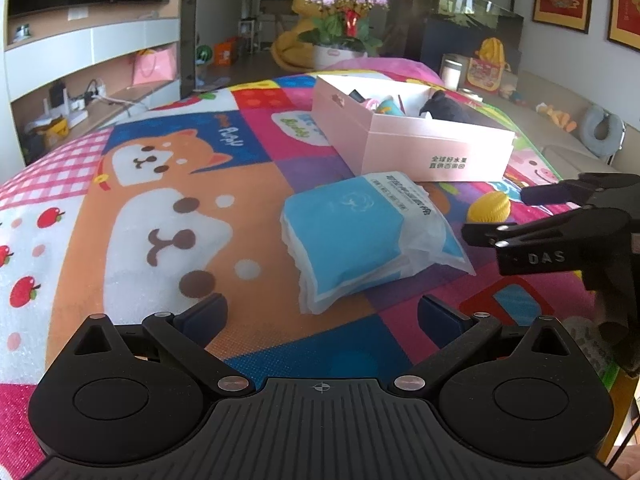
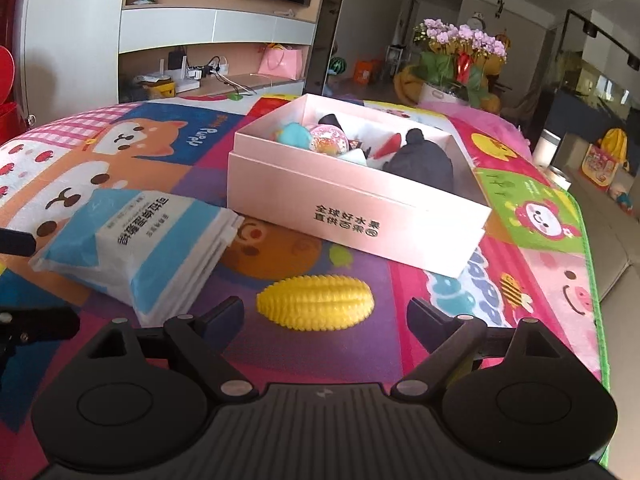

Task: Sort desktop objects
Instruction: 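Grasp the yellow corn toy with the right tool, then grasp the blue wipes packet with the left tool while the right tool lifts the corn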

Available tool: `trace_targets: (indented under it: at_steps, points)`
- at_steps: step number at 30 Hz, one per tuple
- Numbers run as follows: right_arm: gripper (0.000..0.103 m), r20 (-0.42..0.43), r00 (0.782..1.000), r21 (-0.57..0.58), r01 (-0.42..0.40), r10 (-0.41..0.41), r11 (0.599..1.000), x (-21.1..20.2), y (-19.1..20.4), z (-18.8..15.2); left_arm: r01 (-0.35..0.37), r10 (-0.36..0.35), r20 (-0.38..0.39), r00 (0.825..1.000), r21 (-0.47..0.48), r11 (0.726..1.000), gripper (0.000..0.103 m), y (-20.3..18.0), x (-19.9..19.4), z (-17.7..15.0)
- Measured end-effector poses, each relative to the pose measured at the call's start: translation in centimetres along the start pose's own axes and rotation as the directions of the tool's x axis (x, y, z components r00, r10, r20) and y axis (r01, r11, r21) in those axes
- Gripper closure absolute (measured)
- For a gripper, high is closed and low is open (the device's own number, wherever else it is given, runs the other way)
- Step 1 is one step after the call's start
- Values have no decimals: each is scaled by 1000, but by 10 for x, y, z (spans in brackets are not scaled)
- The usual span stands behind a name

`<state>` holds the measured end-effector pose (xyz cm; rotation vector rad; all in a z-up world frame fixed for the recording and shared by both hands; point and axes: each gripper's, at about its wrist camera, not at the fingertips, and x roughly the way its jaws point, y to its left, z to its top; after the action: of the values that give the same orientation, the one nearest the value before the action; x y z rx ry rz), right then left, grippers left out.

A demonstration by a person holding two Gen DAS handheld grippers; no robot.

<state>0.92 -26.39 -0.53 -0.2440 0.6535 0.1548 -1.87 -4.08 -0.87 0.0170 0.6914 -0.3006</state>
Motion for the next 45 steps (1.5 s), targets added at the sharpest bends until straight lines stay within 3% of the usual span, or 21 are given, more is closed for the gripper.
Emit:
trace_targets:
  at_steps: [5,8,11,14,18,22,23,24,29,33,36,39,42,44,45]
  points:
    - [35,-31,998,57,-49,51,997,10,-8,4,7,-7,2,1000,-2,1000,0,0,0,0]
    - [36,-32,998,92,-51,54,994,8,-14,4,75,-76,25,997,44,996,0,0,-3,3]
    - [36,-18,999,89,-38,39,995,-4,-18,2,54,-71,76,995,204,978,0,-10,-8,14]
    - [36,0,999,105,-43,43,994,-22,-24,-3,48,-87,104,991,335,941,0,-19,-2,30]
    - [36,-8,997,177,-79,82,981,-38,-37,-9,140,-156,2,988,425,894,0,-25,31,47]
    - [36,-5,994,228,-104,108,968,-54,-46,-14,222,-206,-83,975,384,896,1,-29,50,51]
    - [36,0,994,234,-107,110,966,-58,-48,-16,212,-197,-79,977,389,896,12,-33,49,47]
    - [36,6,994,238,-109,111,965,-64,-50,-17,184,-171,-68,983,395,900,38,-37,46,45]
    - [36,46,994,226,-104,96,969,-87,-59,-19,131,-123,-46,991,310,942,43,-45,27,33]
    - [36,107,992,209,-89,68,974,-110,-67,-11,123,-139,32,990,311,942,44,-59,-6,38]
    - [36,180,983,207,-76,39,975,-127,-84,15,63,-129,177,976,336,940,44,-68,-28,76]
    - [36,284,959,202,-65,5,977,-140,-103,56,-2,-101,282,954,345,939,43,-79,-22,120]
    - [36,336,942,215,-55,-21,975,-136,-119,99,-20,-88,341,936,301,954,42,-88,6,160]
    - [36,351,936,221,-55,-27,974,-123,-126,124,-42,-68,394,917,263,964,33,-92,36,178]
    - [36,355,935,223,-56,-28,973,-115,-128,135,-52,-54,406,912,247,968,15,-92,51,184]
